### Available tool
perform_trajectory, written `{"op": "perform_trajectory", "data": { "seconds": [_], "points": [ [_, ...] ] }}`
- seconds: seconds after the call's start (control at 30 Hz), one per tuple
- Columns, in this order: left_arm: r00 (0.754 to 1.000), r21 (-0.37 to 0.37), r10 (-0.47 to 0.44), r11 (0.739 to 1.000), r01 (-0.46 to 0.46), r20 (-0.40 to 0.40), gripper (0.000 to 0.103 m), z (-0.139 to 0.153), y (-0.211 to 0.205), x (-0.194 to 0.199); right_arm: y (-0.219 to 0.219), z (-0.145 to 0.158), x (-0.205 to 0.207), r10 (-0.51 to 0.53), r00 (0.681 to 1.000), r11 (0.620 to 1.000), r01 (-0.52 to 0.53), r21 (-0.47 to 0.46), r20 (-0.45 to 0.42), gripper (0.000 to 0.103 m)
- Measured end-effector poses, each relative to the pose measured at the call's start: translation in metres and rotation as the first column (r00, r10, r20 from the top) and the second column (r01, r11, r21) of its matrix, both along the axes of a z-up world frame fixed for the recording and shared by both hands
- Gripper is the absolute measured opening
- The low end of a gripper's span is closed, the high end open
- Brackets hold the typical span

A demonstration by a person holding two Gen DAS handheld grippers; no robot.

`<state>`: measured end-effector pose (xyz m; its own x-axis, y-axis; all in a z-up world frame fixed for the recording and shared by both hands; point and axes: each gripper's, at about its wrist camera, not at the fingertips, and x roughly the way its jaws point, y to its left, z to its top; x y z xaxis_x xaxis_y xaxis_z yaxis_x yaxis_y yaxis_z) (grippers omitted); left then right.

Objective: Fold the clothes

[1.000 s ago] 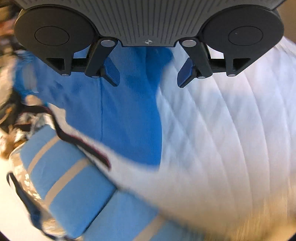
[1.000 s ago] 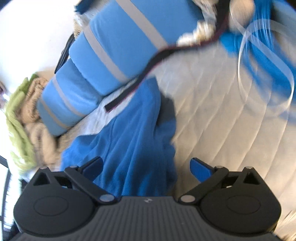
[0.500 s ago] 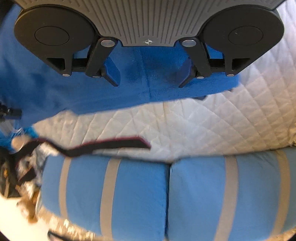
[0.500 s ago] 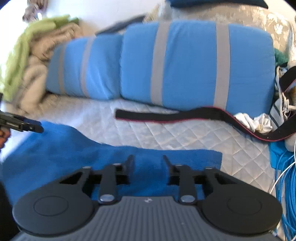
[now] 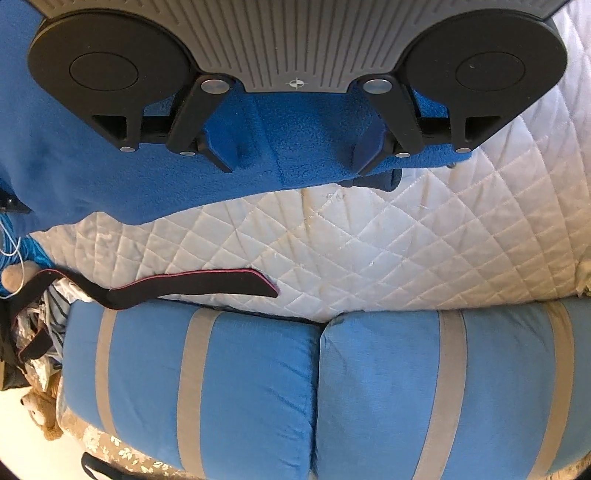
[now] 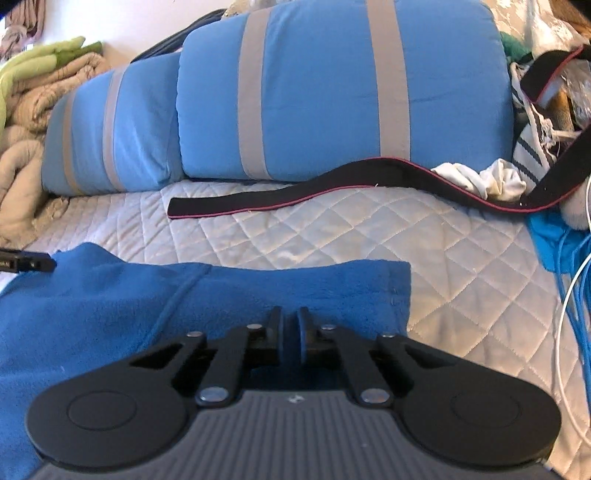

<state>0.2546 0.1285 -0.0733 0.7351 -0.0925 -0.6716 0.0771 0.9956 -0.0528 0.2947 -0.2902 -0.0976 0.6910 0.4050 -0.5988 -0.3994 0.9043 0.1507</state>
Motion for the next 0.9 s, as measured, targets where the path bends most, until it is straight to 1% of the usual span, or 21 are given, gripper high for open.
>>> {"op": "perform_trajectory", "data": {
  "seconds": [0.03,0.07,0.1,0.17,0.2,0.23,0.33,0.4,0.43,0.5,0.53,0.6,0.67,0.73,0.8,0.87,0.9],
  "points": [
    [1.0,0.013,0.01,1.0,-0.01,0.001,0.067,0.006,-0.002,-0.003,0.002,0.005,-0.001,0.006,1.0,1.0,-0.006,-0.018,0.005,0.024],
    [1.0,0.012,0.014,1.0,-0.014,0.006,0.062,0.013,-0.005,-0.01,0.005,0.011,-0.003,0.011,1.0,0.999,-0.011,-0.037,0.013,0.027],
    [1.0,0.003,0.016,1.0,-0.016,0.012,0.059,0.022,-0.008,-0.018,0.007,0.018,-0.006,0.012,1.0,0.999,-0.011,-0.048,0.018,0.03],
    [0.999,-0.022,0.007,1.0,-0.006,0.033,0.052,0.039,-0.016,-0.037,0.011,0.038,-0.022,0.008,1.0,0.999,-0.007,-0.036,0.03,0.03],
    [0.999,-0.036,-0.012,0.999,0.014,0.047,0.051,0.047,-0.024,-0.05,0.014,0.049,-0.033,0.013,0.999,1.0,-0.012,-0.025,0.035,0.03],
    [0.998,-0.047,-0.032,0.998,0.035,0.059,0.047,0.054,-0.033,-0.063,0.019,0.057,-0.045,0.029,0.999,0.999,-0.028,-0.019,0.043,0.03],
    [0.993,-0.02,-0.095,0.995,0.096,0.072,0.044,0.061,-0.068,-0.098,0.038,0.079,-0.084,0.098,0.993,0.995,-0.098,-0.004,0.065,0.03],
    [0.99,-0.017,-0.123,0.992,0.125,0.069,0.043,0.059,-0.09,-0.117,0.053,0.085,-0.111,0.151,0.986,0.988,-0.153,0.018,0.073,0.03],
    [0.988,-0.026,-0.137,0.99,0.139,0.064,0.042,0.056,-0.098,-0.124,0.062,0.085,-0.124,0.18,0.981,0.983,-0.182,0.018,0.078,0.03],
    [0.986,-0.043,-0.16,0.986,0.162,0.044,0.039,0.045,-0.111,-0.133,0.078,0.079,-0.144,0.237,0.967,0.972,-0.236,-0.02,0.092,0.03],
    [0.987,-0.045,-0.158,0.986,0.159,0.026,0.037,0.037,-0.116,-0.135,0.085,0.073,-0.151,0.255,0.963,0.967,-0.253,-0.035,0.084,0.03],
    [0.99,-0.029,-0.141,0.99,0.141,-0.023,0.037,0.02,-0.123,-0.135,0.099,0.058,-0.16,0.281,0.958,0.959,-0.278,-0.06,0.052,0.029],
    [0.989,0.013,-0.134,0.991,0.135,-0.066,0.037,0.0,-0.131,-0.132,0.107,0.042,-0.161,0.277,0.961,0.957,-0.275,-0.09,0.013,0.029],
    [0.99,0.057,-0.134,0.989,0.137,-0.046,0.038,-0.011,-0.137,-0.134,0.11,0.026,-0.157,0.257,0.965,0.962,-0.26,-0.081,-0.041,0.028],
    [0.991,0.101,-0.133,0.986,0.135,-0.026,0.038,-0.013,-0.143,-0.138,0.11,0.021,-0.151,0.24,0.969,0.966,-0.245,-0.078,-0.065,0.025],
    [0.992,0.112,-0.126,0.985,0.129,-0.03,0.037,-0.011,-0.146,-0.138,0.111,0.024,-0.147,0.223,0.971,0.971,-0.229,-0.07,-0.087,0.026],
    [0.991,0.107,-0.126,0.986,0.129,-0.033,0.037,-0.009,-0.146,-0.138,0.112,0.024,-0.147,0.221,0.971,0.971,-0.227,-0.072,-0.088,0.026]
  ]
}}
